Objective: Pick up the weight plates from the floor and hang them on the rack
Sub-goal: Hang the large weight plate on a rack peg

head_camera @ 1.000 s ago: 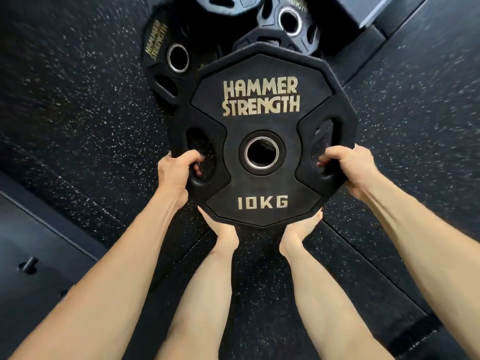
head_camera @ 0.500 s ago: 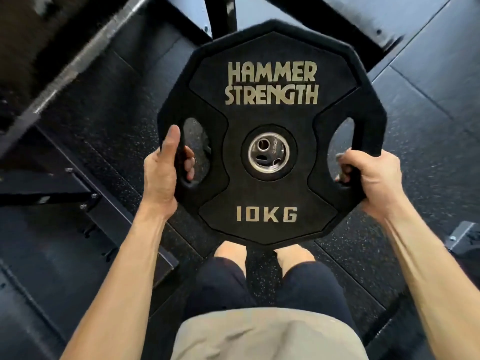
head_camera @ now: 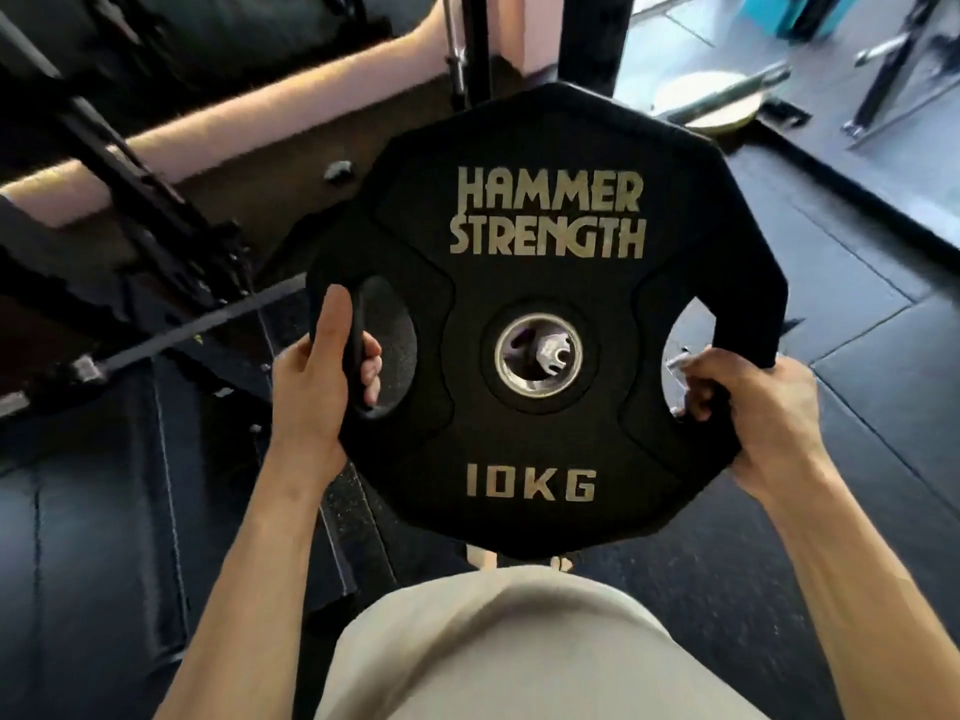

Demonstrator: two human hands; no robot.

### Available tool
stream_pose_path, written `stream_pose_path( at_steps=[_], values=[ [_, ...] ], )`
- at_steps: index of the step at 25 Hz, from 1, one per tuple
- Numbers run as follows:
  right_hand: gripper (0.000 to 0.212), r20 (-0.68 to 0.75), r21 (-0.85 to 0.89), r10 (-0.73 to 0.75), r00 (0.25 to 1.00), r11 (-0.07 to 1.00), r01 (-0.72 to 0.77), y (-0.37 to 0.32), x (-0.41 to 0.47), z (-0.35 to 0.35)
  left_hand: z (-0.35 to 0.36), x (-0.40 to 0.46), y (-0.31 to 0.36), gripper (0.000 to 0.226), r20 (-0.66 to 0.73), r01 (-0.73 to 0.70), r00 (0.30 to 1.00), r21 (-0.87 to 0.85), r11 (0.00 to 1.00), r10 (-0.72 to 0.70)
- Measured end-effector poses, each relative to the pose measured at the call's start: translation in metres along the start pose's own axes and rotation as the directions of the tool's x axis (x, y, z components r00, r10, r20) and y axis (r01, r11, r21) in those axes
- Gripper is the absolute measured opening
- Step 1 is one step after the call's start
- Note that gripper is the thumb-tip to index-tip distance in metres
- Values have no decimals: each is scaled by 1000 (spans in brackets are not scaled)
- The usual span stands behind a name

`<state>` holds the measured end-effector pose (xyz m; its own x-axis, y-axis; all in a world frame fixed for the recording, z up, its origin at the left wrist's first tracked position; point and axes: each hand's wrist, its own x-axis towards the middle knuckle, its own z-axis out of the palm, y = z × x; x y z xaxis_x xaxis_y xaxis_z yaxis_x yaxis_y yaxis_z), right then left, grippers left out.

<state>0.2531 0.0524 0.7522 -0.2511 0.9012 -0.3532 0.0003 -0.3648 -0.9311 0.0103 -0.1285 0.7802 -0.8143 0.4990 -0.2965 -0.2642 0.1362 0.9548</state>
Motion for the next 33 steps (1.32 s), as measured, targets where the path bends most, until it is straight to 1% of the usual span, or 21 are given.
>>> stream_pose_path(
  at_steps=[3,5,6,9,11,13,15,17,19,21,24,27,30,33],
  values=[
    [37,194,-52,6,981,999,4,-12,-5,14,-24,-56,-5,60,-217,-25,976,-62,998,11],
    [37,326,-108,15,945,994,22,-16,-12,25,-40,-97,-13,60,-356,-36,935,-108,993,-5],
    [32,396,-136,22,918,990,36,-16,-16,32,-48,-118,-18,60,-417,-40,909,-124,992,-16],
    [19,619,-192,69,783,979,65,-8,-46,62,-78,-188,-34,53,-614,-122,789,-173,977,-10],
    [17,710,-204,61,701,971,123,-2,-75,85,-99,-232,-44,52,-726,-185,687,-179,966,-3],
    [20,788,-222,58,613,955,195,8,-114,109,-123,-275,-56,55,-814,-223,580,-187,957,-24],
    [26,849,-232,70,523,940,252,20,-154,131,-150,-316,-67,59,-868,-257,491,-222,941,-71],
    [27,898,-238,104,427,932,273,37,-201,152,-179,-359,-77,62,-906,-273,410,-234,933,-107],
    [28,930,-237,138,340,934,268,59,-255,172,-216,-402,-87,62,-935,-303,333,-227,926,-120],
    [31,944,-241,168,284,940,242,85,-314,192,-259,-443,-95,61,-955,-316,270,-211,925,-125],
    [30,959,-231,177,222,940,251,117,-393,226,-323,-489,-103,60,-975,-325,192,-173,930,-115],
    [22,960,-249,205,191,936,249,140,-468,265,-393,-523,-101,57,-984,-328,142,-153,932,-111],
    [22,958,-272,240,158,934,232,163,-523,308,-452,-541,-103,58,-989,-341,101,-140,930,-112],
    [22,961,-268,239,141,931,248,190,-566,360,-517,-544,-108,59,-989,-355,84,-141,924,-119]
  ],
)
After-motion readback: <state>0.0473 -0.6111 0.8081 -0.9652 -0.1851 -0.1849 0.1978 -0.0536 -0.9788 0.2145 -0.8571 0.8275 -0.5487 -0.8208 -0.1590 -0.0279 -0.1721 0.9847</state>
